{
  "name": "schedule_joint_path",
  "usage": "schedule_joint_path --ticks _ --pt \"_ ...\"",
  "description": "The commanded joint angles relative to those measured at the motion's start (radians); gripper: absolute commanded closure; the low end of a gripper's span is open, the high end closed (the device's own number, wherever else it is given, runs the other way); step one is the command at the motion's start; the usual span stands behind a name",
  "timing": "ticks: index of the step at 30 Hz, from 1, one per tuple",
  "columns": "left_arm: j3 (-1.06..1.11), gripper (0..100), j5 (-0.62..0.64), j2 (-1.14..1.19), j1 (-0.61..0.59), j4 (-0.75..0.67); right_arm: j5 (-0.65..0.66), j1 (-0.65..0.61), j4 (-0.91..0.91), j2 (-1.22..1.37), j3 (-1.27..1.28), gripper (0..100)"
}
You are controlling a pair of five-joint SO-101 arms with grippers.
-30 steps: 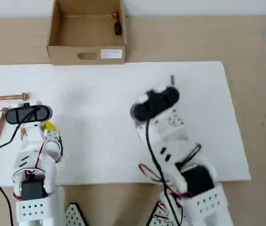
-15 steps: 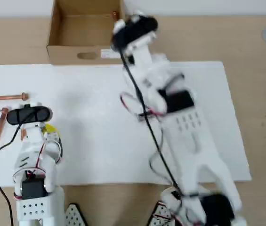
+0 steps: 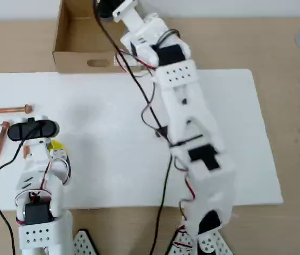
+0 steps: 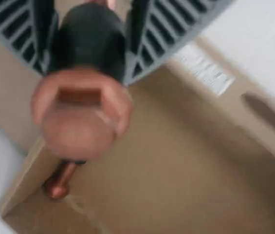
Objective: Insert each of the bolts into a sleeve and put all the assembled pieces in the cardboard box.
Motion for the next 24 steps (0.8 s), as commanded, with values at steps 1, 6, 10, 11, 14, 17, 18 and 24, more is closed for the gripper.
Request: schedule_joint_path --ticks 1,6,10,11,14,17,18,24 --pt "0.011 100 -0.003 -0.004 -0.009 0.002 0.081 0.012 -0.028 0.120 -0.254 98.8" --pt "0.011 100 -0.003 -0.005 -0.006 0.026 0.176 0.001 -0.028 0.341 -0.503 98.7" --pt "0.011 100 -0.003 -0.005 -0.006 0.028 0.229 -0.018 -0.023 0.486 -0.677 98.6" --pt "0.011 100 -0.003 -0.005 -0.006 0.028 0.238 -0.019 -0.021 0.515 -0.711 98.6" --pt "0.011 100 -0.003 -0.005 -0.006 0.028 0.255 -0.038 -0.020 0.584 -0.786 95.1" --pt "0.011 100 -0.003 -0.005 -0.006 0.028 0.253 -0.041 -0.020 0.628 -0.819 85.7" --pt "0.011 100 -0.003 -0.005 -0.006 0.028 0.253 -0.042 -0.020 0.638 -0.823 83.6" --pt "0.011 100 -0.003 -0.005 -0.006 0.028 0.253 -0.045 -0.020 0.648 -0.822 82.5"
